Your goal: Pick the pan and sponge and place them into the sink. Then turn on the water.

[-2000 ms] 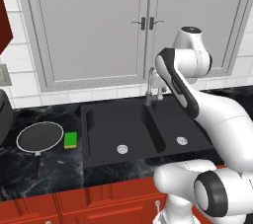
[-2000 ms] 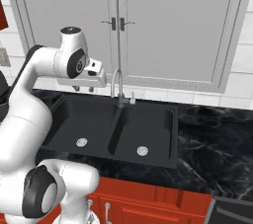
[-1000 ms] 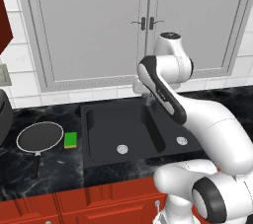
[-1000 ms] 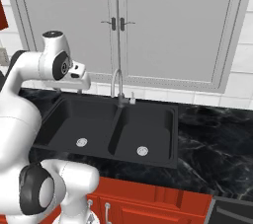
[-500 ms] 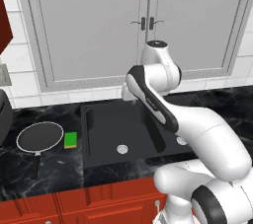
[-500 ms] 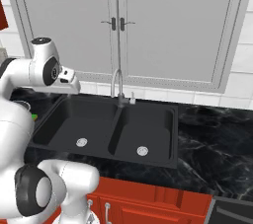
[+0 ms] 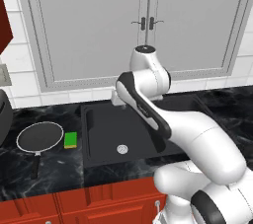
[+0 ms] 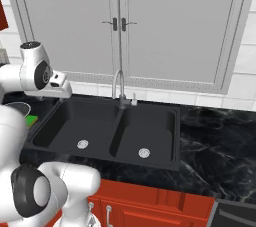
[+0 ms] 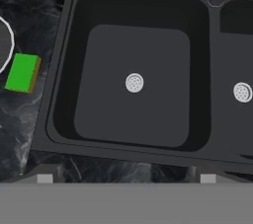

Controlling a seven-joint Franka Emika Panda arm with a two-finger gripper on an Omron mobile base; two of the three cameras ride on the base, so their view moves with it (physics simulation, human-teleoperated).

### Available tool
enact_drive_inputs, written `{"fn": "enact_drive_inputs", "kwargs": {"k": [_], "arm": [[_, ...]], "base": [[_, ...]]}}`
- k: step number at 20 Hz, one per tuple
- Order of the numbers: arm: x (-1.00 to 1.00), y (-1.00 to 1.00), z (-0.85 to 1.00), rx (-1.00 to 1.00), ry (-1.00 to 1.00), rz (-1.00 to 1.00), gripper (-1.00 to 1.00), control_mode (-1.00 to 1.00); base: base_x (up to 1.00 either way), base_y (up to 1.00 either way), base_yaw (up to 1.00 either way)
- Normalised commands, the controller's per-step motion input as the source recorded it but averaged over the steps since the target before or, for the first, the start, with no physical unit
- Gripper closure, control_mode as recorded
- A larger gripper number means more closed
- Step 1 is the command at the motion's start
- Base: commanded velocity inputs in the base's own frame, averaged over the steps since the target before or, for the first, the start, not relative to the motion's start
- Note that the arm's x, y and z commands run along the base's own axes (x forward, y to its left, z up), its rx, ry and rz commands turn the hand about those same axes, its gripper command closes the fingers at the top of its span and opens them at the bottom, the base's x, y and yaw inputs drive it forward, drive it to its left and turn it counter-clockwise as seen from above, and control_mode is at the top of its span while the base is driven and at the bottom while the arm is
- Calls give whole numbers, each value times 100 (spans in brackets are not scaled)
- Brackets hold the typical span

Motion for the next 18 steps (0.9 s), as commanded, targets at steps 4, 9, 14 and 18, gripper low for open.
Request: {"fn": "enact_drive_inputs", "kwargs": {"k": [4,9,14,18], "arm": [[-3,33,-10,0,0,0,-100,-100],[-17,40,-19,2,0,0,-100,-100],[-19,42,-23,6,0,0,-100,-100],[-17,41,-24,7,0,0,-100,-100]], "base": [[0,0,0],[0,0,0],[0,0,0],[0,0,0]]}}
